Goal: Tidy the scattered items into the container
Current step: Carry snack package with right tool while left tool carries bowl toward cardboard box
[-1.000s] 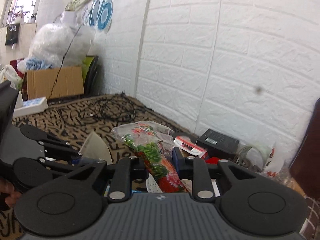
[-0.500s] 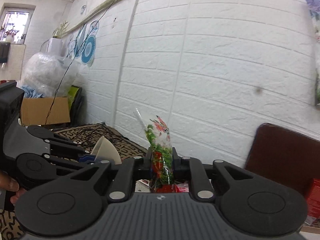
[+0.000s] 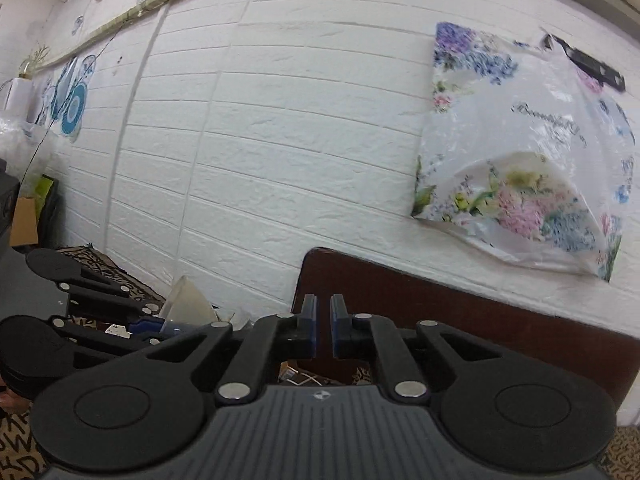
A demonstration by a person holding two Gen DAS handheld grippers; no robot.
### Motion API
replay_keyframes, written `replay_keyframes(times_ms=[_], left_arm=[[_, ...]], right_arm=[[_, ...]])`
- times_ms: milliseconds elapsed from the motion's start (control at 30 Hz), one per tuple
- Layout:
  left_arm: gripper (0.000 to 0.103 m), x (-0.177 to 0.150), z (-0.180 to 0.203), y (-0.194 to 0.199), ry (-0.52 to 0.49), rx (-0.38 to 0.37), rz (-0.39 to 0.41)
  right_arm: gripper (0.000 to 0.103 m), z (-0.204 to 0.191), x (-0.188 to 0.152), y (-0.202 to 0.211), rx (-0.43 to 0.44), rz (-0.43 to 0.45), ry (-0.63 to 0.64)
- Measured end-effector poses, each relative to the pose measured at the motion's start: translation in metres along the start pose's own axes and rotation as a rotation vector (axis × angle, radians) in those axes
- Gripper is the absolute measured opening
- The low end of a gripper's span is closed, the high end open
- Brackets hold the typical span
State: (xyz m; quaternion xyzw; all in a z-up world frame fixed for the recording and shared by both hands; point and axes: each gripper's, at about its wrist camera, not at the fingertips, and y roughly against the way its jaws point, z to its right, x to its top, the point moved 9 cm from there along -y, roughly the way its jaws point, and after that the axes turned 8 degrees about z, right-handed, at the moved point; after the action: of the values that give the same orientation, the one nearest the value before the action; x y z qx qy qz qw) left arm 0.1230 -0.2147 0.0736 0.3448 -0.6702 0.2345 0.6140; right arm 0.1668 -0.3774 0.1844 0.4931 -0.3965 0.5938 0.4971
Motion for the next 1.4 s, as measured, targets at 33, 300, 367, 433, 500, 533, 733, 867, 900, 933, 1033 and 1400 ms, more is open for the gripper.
replay_keyframes(times_ms=[33, 300, 367, 433, 500, 533, 733, 867, 900, 933, 1033, 1400], left_arm=[[0.011, -0.002, 0.003, -0.002, 0.001, -0.006, -0.004], [0.011, -0.045, 0.024, 0.004, 0.011, -0.044, -0.073], [0.011, -0.053, 0.033, 0.008, -0.02, -0.053, -0.08], [0.011, -0.058, 0.041, 0.009, -0.04, -0.064, -0.091], [0.011, -0.06, 0.044, 0.012, -0.037, -0.064, -0.098], [0.011, -0.061, 0.044, 0.014, -0.039, -0.057, -0.097], [0.011, -0.077, 0.041, 0.021, -0.056, -0.022, -0.124], [0.011, -0.086, 0.041, 0.028, -0.056, -0.022, -0.143], [0.011, -0.085, 0.041, 0.029, -0.05, -0.026, -0.139], [0.011, -0.083, 0.042, 0.03, -0.049, -0.028, -0.135], [0.011, -0.071, 0.045, 0.031, -0.054, -0.034, -0.109], [0.011, 0.027, 0.09, -0.009, -0.135, -0.104, 0.04]], right_arm=[[0.006, 0.006, -0.006, 0.01, 0.0, -0.004, -0.02], [0.09, -0.016, -0.069, 0.123, -0.103, 0.107, -0.241], [0.091, -0.031, -0.091, 0.146, -0.09, 0.128, -0.341], [0.088, -0.044, -0.11, 0.145, -0.064, 0.058, -0.386], [0.075, -0.056, -0.119, 0.134, -0.027, 0.005, -0.375], [0.073, -0.06, -0.121, 0.128, -0.02, -0.023, -0.351], [0.033, -0.075, -0.132, 0.101, -0.012, -0.089, -0.277], [0.012, -0.073, -0.139, 0.093, 0.016, -0.108, -0.311], [0.011, -0.07, -0.135, 0.096, 0.03, -0.094, -0.337], [0.011, -0.068, -0.13, 0.099, 0.031, -0.078, -0.341], [0.011, -0.068, -0.114, 0.103, 0.033, -0.053, -0.306], [0.011, 0.009, -0.034, 0.106, -0.083, 0.085, -0.2]])
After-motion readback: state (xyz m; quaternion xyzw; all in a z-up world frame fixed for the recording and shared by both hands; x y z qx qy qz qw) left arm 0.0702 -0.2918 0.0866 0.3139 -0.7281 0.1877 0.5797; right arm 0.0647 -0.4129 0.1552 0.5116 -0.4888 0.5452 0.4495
